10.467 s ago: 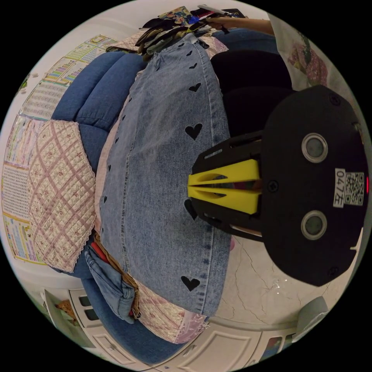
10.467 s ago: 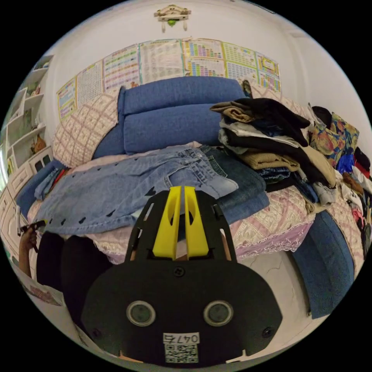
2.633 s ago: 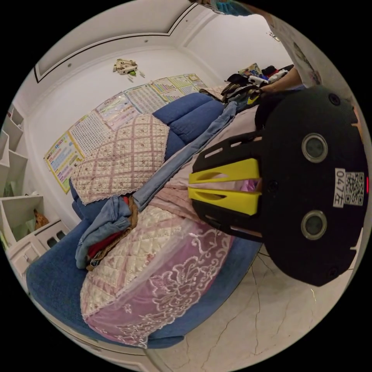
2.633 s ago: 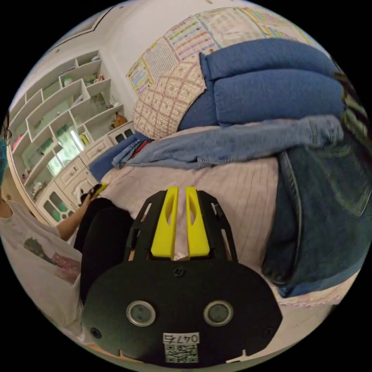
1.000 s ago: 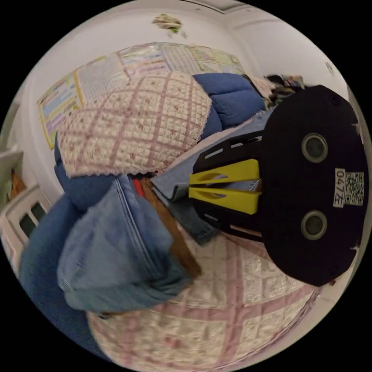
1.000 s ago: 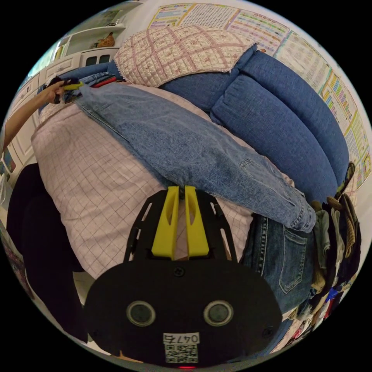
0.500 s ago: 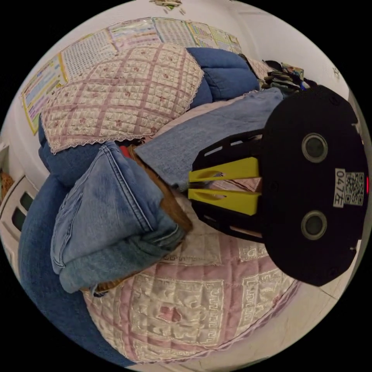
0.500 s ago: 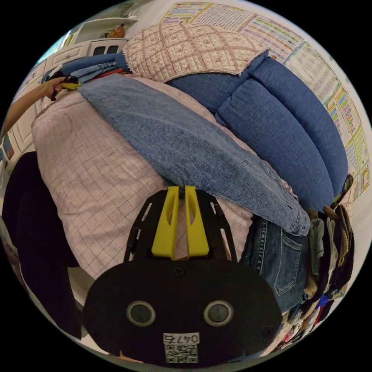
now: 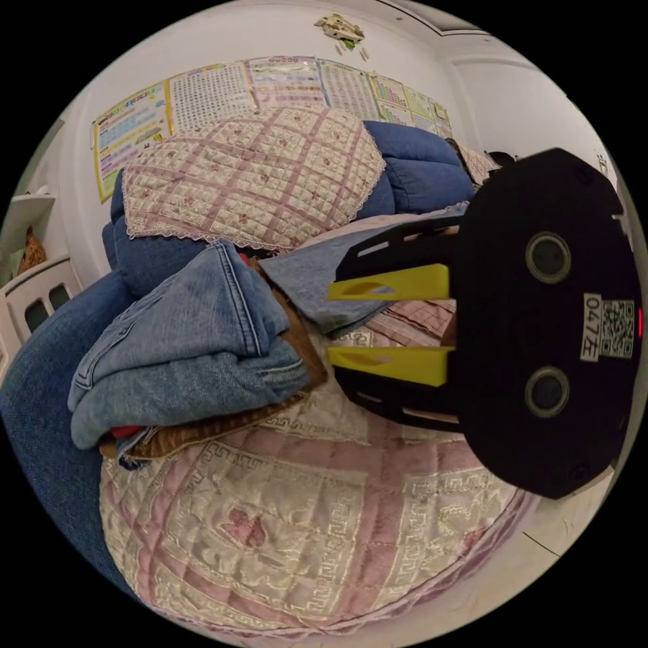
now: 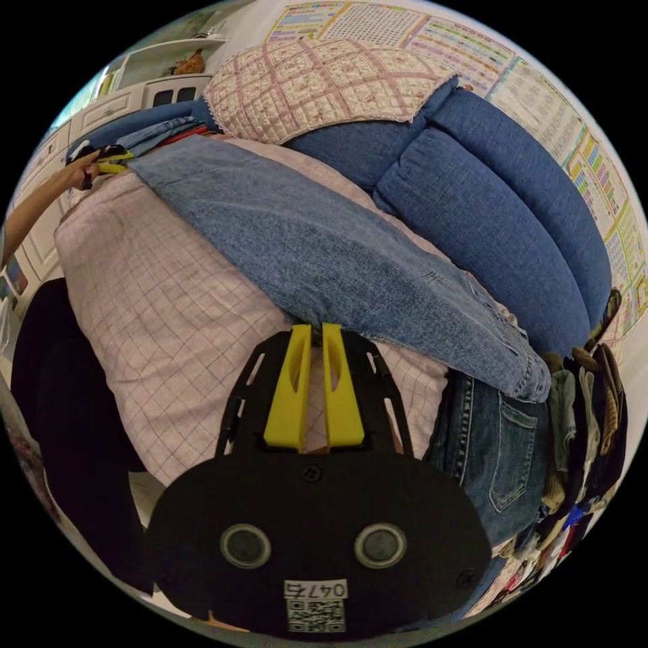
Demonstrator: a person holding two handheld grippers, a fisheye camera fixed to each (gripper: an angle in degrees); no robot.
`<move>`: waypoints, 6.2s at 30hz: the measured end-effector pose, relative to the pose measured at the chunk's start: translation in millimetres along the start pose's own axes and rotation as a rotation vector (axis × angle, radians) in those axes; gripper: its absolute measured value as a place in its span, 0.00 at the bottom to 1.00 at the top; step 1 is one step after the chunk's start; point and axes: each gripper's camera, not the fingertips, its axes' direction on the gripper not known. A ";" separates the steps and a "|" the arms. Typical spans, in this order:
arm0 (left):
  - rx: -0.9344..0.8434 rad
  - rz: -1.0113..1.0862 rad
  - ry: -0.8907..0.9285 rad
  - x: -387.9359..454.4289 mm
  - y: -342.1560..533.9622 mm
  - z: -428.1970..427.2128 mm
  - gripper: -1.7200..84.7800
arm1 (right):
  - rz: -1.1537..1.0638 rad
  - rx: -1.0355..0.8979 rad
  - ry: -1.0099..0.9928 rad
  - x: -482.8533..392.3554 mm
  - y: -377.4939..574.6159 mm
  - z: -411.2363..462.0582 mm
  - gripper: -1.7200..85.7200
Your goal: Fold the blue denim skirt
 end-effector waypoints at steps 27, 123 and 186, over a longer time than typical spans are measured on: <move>0.299 0.297 0.245 617.9 -52.4 -248.3 0.02 | -0.256 -0.081 0.034 1.3 5.6 64.2 0.03; 0.093 0.055 0.207 1373.3 -234.3 -54.6 0.03 | 0.104 0.041 -0.021 161.9 16.5 122.4 0.02; 0.134 0.068 0.403 1148.8 -351.2 -354.4 0.04 | -0.775 -0.152 -0.899 9.8 -1109.6 94.6 0.09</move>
